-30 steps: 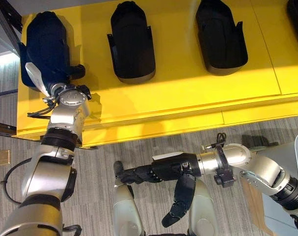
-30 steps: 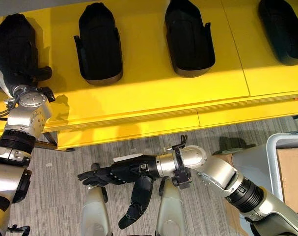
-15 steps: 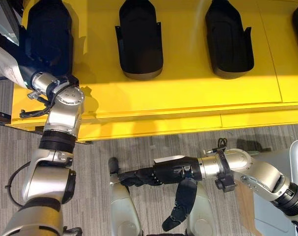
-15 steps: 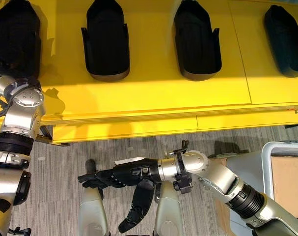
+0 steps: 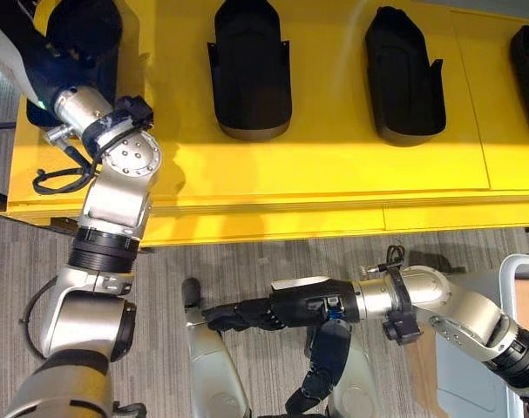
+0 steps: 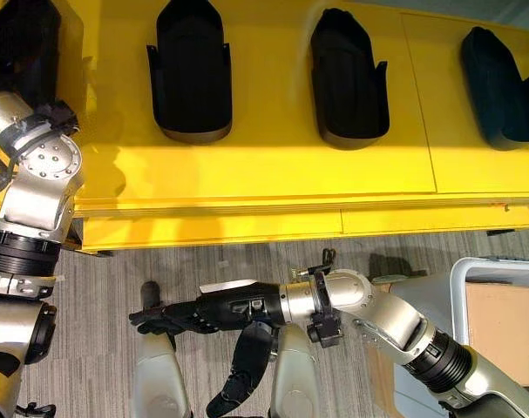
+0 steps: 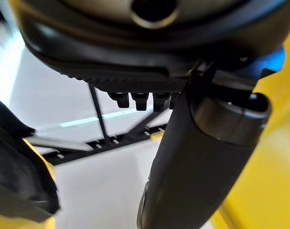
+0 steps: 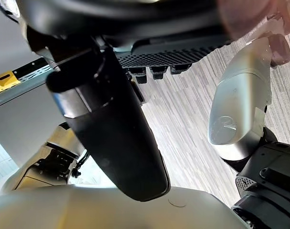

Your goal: Move parts from the plastic box to the shelf.

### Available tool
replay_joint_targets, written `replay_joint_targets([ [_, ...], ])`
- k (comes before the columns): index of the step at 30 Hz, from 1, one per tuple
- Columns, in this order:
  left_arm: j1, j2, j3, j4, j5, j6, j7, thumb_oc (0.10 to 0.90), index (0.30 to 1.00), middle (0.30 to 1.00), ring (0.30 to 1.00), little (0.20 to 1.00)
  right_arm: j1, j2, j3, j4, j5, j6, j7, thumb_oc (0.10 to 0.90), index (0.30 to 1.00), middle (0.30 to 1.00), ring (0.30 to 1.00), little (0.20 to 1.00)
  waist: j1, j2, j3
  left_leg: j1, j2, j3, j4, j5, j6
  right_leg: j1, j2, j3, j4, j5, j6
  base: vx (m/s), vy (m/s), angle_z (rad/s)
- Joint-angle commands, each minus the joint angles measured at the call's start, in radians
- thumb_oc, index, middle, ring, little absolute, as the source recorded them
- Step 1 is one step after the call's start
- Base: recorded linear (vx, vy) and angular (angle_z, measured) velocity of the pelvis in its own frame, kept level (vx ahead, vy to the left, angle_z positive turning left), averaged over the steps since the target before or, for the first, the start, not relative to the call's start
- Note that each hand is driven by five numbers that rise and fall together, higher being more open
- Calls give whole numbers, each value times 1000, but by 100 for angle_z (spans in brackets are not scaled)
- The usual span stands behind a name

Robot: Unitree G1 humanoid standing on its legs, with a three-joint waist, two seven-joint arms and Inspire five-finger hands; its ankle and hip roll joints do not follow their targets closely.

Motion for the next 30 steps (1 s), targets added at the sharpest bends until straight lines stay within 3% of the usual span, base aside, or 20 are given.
replay_joint_targets([
  [1, -110, 61, -19, -134, 121, -65, -21, 900, 1000, 1000, 1000, 1000, -24, 81, -62, -114, 101, -112, 15, 900, 1000, 1000, 1000, 1000, -8, -62, -13, 31, 11, 23, 73, -87, 15, 112, 33, -30, -158, 73, -64, -12, -79, -3],
  [5, -91, 68, -19, -217, 234, -64, -61, 900, 1000, 1000, 1000, 1000, 0, 89, -67, -121, 91, -137, 7, 900, 1000, 1000, 1000, 1000, 2, -64, -14, 32, 10, 14, 68, -81, 15, 128, 38, -43, -180, 84, -64, -8, -81, 2],
  [8, -45, 73, -10, -261, 269, -7, -110, 900, 1000, 1000, 1000, 1000, 13, 97, -59, -114, 93, -166, 0, 900, 1000, 1000, 1000, 1000, 14, -68, -19, 39, 6, 2, 67, -84, 15, 147, 39, -49, -194, 89, -61, 23, -90, 9],
  [12, 11, 97, 0, -242, 288, -38, -142, 900, 1000, 1000, 1000, 1000, 29, 102, -59, -101, 80, -184, -8, 900, 1000, 1000, 1000, 1000, 25, -60, -24, 42, -5, -8, 69, -86, 18, 164, 34, -60, -211, 92, -61, 24, -50, 9],
  [15, 132, 104, 24, -316, 315, -44, -229, 900, 1000, 1000, 1000, 1000, 55, 115, -65, -105, 63, -195, -34, 900, 1000, 1000, 1000, 1000, 54, -53, -24, 37, -17, -31, 72, -87, 19, 179, 29, -75, -217, 90, -58, 29, -89, 5],
  [22, 382, 131, 101, -515, 526, -187, -263, 900, 1000, 1000, 1000, 1000, 115, 116, -40, -92, 21, -266, -103, 900, 1000, 1000, 1000, 1000, 131, -40, -13, 30, -49, -87, 78, -88, 19, 225, 14, -113, -227, 80, -56, 31, -93, 16],
  [30, 414, 153, 113, -549, 544, -282, -301, 900, 1000, 1000, 1000, 1000, 158, 133, -38, -73, -10, -315, -131, 900, 1000, 1000, 1000, 1000, 164, -33, -30, 36, -60, -122, 63, -77, 14, 285, 9, -147, -283, 92, -42, 21, -69, 13],
])
